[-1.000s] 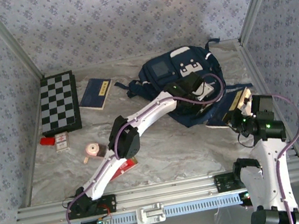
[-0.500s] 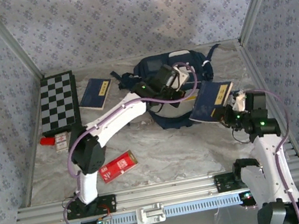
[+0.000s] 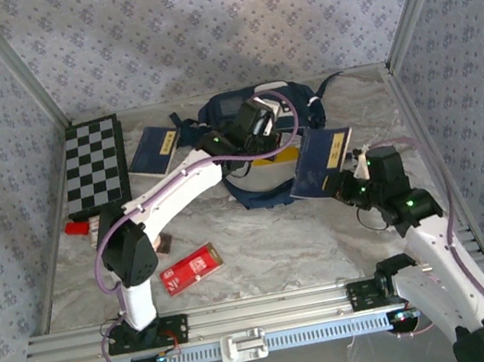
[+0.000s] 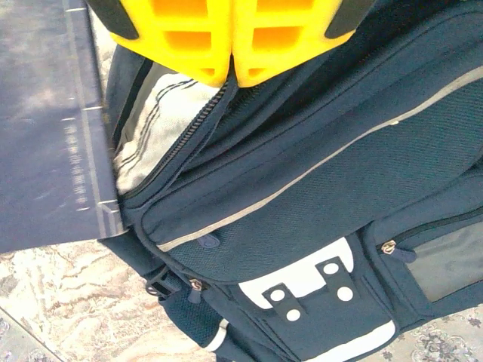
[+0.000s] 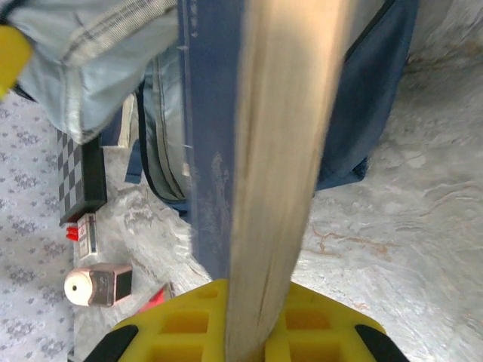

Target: Pack books, pencil case, and school supplies into a backpack

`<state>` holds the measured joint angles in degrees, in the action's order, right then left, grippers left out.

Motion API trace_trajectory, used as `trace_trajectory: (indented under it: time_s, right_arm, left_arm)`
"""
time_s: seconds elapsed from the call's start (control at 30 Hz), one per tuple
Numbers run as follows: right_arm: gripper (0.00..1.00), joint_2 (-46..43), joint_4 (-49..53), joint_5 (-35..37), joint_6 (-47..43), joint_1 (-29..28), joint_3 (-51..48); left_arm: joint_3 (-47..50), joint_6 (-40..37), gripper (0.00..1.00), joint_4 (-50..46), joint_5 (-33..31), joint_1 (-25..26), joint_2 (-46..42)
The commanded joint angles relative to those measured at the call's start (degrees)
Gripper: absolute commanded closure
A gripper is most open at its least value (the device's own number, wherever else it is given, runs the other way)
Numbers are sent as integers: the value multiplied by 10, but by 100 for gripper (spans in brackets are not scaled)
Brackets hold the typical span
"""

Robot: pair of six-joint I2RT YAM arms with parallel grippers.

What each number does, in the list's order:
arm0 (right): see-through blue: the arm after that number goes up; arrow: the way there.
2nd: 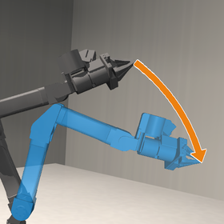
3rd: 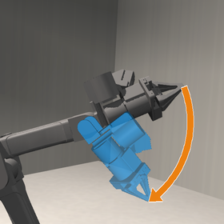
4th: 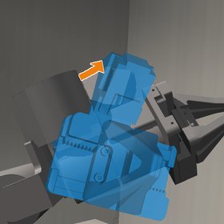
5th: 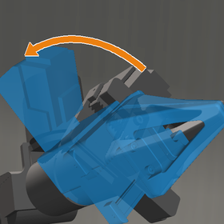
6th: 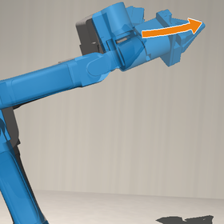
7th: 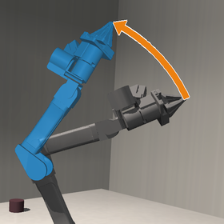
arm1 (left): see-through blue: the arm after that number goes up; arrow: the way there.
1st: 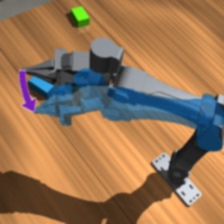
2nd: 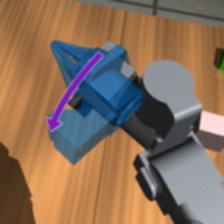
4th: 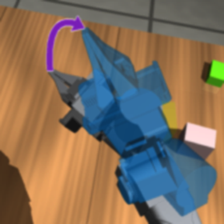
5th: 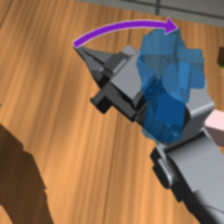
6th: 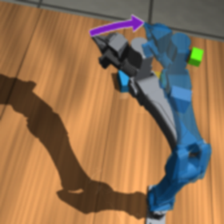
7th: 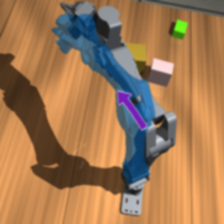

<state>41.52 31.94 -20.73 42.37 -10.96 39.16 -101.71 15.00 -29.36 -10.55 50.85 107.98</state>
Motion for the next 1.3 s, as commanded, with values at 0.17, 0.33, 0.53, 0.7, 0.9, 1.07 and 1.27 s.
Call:
trace_trajectory:
  time_s: [0.17, 0.33, 0.53, 0.7, 0.9, 1.07, 1.27]
  right_arm:
    - [100, -15, 132, 94, -20, 1, 56]
    - [100, 39, 76, 28, -8, -34, 47]
    - [100, 120, -123, -43, 12, -78, 36]
    - [100, 220, -223, -34, 16, -85, 48]
    - [96, 360, -317, -41, 7, -100, 75]
    - [85, 432, -320, -9, -27, -80, 96]
    - [60, 441, -233, 23, -58, -73, 123]
  left_arm:
    - [-25, 15, 100, 58, 6, -7, -40]
    - [-6, 15, 100, 75, 6, -7, -66]
    - [49, 6, 100, 135, 55, -7, -116]
    - [75, -5, 100, 157, 74, -7, -141]
    - [71, -12, 100, 135, 72, -8, -150]
    - [93, -10, 100, 145, 67, -10, -165]
    - [99, -17, 100, 137, 65, -14, -168]
